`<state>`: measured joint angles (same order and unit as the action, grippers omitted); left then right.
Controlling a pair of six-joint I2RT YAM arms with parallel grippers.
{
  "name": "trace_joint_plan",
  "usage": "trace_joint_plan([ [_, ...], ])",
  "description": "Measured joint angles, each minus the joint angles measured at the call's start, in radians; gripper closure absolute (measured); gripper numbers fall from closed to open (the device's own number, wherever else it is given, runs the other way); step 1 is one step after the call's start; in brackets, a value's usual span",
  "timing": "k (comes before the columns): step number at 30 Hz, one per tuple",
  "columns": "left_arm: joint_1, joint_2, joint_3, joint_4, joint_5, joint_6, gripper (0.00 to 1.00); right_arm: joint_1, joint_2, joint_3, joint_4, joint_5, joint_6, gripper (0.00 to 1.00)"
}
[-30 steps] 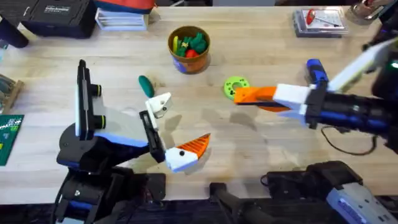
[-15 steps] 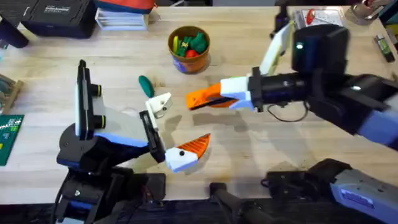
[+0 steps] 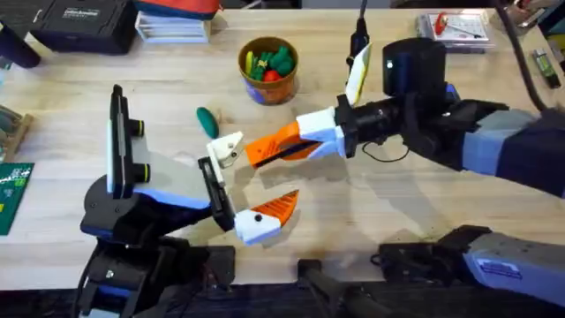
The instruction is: Pick up the gripper from the table and insert it into the empty holder that is missing its gripper. Then pick up a screw, insert it into the mounting hole, and use the screwdriver to tighten it. Finally, clean up the table by picking up the vegetable and placing it into the bucket.
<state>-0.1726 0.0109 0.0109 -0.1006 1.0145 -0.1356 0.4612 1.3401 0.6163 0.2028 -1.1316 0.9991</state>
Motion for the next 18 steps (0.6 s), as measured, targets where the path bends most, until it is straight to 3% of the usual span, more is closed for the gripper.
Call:
trace_joint_plan([
  [4,0.000,0.000,0.000,0.000,0.000,0.000,0.014,0.004,0.019,0.000,0.015,-0.016,0.014,0.994],
  [18,0.000,0.000,0.000,0.000,-0.010,-0.012,0.015,0.008,0.172,0.000,0.323,-0.055,0.203,0.994],
])
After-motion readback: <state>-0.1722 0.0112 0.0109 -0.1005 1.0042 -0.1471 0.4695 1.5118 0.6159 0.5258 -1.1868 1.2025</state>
